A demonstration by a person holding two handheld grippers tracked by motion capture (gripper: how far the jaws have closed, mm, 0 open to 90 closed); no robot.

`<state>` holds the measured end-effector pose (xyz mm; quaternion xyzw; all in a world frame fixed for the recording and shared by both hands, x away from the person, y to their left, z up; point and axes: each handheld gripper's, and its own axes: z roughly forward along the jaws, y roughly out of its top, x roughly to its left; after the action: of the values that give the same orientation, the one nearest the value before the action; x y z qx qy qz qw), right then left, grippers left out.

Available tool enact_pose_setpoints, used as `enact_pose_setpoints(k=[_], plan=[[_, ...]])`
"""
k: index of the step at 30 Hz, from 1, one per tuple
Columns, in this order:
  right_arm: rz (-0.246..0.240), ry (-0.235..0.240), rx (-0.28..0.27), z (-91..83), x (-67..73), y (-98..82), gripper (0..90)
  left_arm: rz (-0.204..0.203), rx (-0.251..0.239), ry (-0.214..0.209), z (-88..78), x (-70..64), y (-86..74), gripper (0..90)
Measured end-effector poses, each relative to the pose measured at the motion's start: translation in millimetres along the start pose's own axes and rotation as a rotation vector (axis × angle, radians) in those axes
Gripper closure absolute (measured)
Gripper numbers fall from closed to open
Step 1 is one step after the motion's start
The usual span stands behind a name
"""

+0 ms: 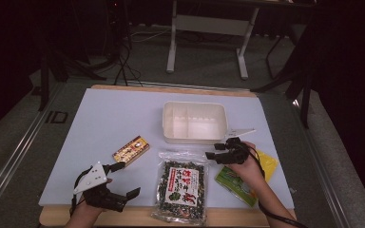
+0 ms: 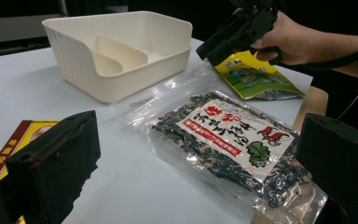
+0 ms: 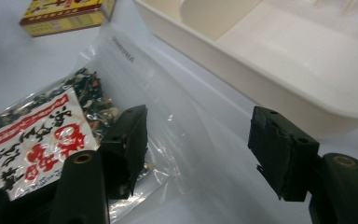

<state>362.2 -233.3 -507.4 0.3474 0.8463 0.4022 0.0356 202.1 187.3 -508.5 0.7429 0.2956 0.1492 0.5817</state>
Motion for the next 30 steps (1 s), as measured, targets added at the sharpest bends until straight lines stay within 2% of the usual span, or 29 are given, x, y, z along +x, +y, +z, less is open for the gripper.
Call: enact_pose_setpoints(k=[3,6,11,16,18,21,23,27,30], plan=[[0.019,0.042,0.014,4.5,-4.2,-1.9,36.4,0.001,0.001,0.001,0.1,0.1,0.1,0.0],[0.048,0.066,0.027,9.7,-10.2,-4.0,36.7,0.001,0.003,-0.001,0.4,0.3,-0.1,0.0],[0.069,0.096,0.065,18.2,-14.1,-6.8,39.3,0.001,0.005,-0.003,0.5,0.3,-0.2,0.0],[0.076,0.137,0.094,25.7,-14.9,-8.2,53.4,0.01,0.005,0.005,0.9,-1.0,0.1,0.0],[0.059,0.161,0.125,28.5,-14.2,-8.3,63.9,0.011,0.007,0.004,1.1,-1.4,0.1,0.0],[0.036,0.142,0.168,31.7,-11.9,-8.1,74.7,0.01,0.006,0.008,1.0,-1.2,0.2,0.0],[0.034,0.138,0.172,30.1,-11.7,-6.2,83.3,0.009,0.007,0.009,0.8,-0.8,0.4,0.0],[-0.005,0.107,0.196,29.6,-5.1,-2.7,89.1,0.008,0.008,0.011,1.0,-0.9,0.5,0.0],[-0.043,0.071,0.21,28.6,1.3,0.0,89.5,0.013,0.017,0.013,1.2,-1.5,0.9,0.0]])
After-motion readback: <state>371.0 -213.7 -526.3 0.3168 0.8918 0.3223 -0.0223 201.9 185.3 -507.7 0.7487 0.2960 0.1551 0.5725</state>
